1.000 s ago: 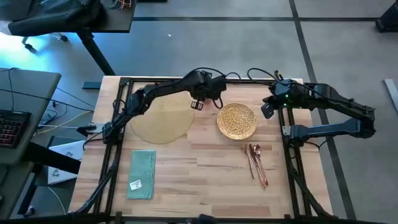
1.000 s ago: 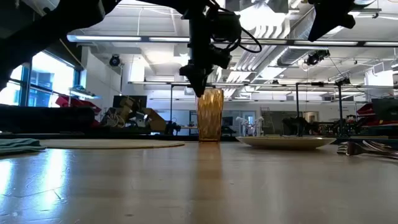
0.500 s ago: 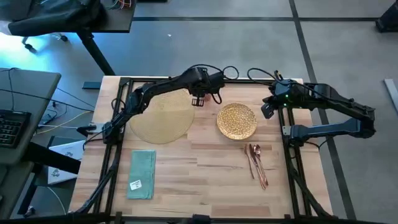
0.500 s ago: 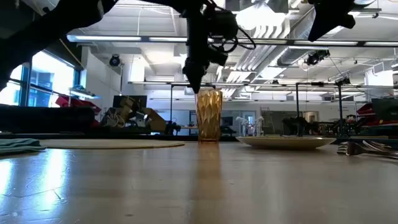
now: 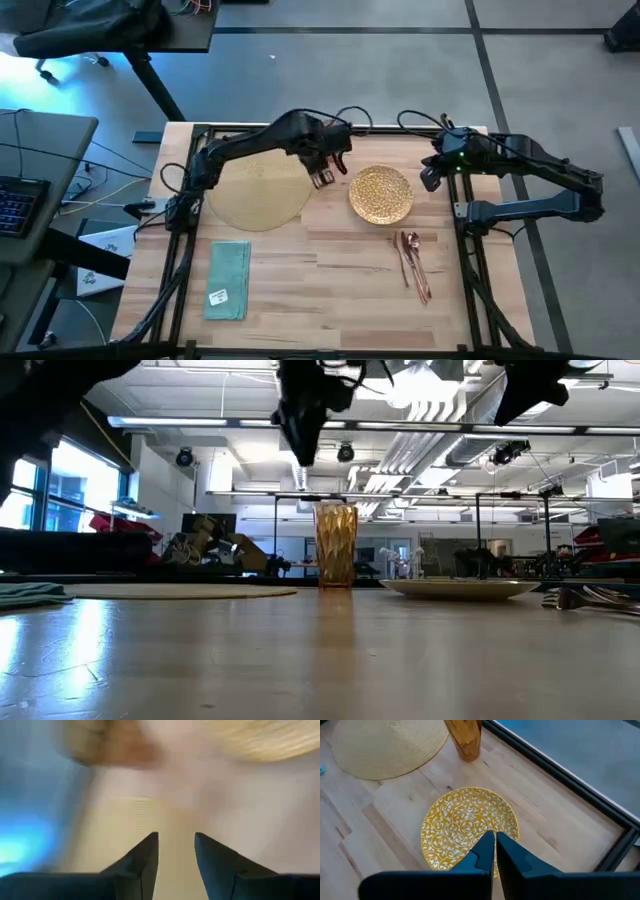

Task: Set table place
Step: Fold the blue table napkin

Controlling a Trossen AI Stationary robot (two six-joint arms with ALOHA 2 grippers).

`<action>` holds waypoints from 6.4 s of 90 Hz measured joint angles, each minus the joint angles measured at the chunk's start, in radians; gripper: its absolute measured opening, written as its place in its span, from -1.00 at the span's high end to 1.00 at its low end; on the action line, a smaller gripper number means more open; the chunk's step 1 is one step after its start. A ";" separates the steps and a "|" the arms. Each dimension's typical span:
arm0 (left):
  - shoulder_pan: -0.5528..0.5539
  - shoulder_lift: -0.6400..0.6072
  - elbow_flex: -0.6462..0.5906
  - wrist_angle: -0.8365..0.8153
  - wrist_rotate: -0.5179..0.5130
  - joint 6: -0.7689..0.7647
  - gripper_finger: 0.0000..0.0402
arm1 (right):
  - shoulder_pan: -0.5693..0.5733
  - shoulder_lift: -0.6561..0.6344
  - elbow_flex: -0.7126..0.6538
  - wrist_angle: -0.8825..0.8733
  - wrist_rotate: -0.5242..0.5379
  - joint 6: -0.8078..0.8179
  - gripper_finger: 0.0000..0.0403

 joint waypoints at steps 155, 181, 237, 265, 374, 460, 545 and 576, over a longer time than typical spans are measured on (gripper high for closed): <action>-0.982 -0.400 -1.404 1.042 0.291 -0.987 0.43 | 0.232 0.192 0.000 0.338 -0.187 0.072 1.00; -0.981 -0.378 -1.370 0.980 0.294 -0.992 0.48 | 0.302 0.192 0.000 0.337 -0.125 0.126 1.00; -0.982 -0.380 -1.291 0.825 0.297 -0.946 0.95 | 0.338 0.192 0.000 0.338 -0.051 0.181 1.00; -0.992 -0.378 -1.291 0.811 0.267 -0.932 0.51 | 0.339 0.192 0.000 0.339 -0.056 0.186 1.00; -1.029 -0.343 -1.202 0.724 0.272 -1.010 0.42 | 0.338 0.192 0.000 0.339 -0.052 0.188 1.00; -1.001 -0.405 -1.027 0.375 0.042 -1.019 1.00 | 0.338 0.192 0.000 0.341 -0.049 0.211 1.00; -0.810 -0.539 -0.543 0.377 -0.363 -0.267 1.00 | 0.424 0.239 0.077 0.465 -0.024 0.135 1.00; -0.909 -0.541 -0.627 0.411 -0.445 -0.549 1.00 | 0.482 0.509 0.077 0.589 -0.195 0.115 0.92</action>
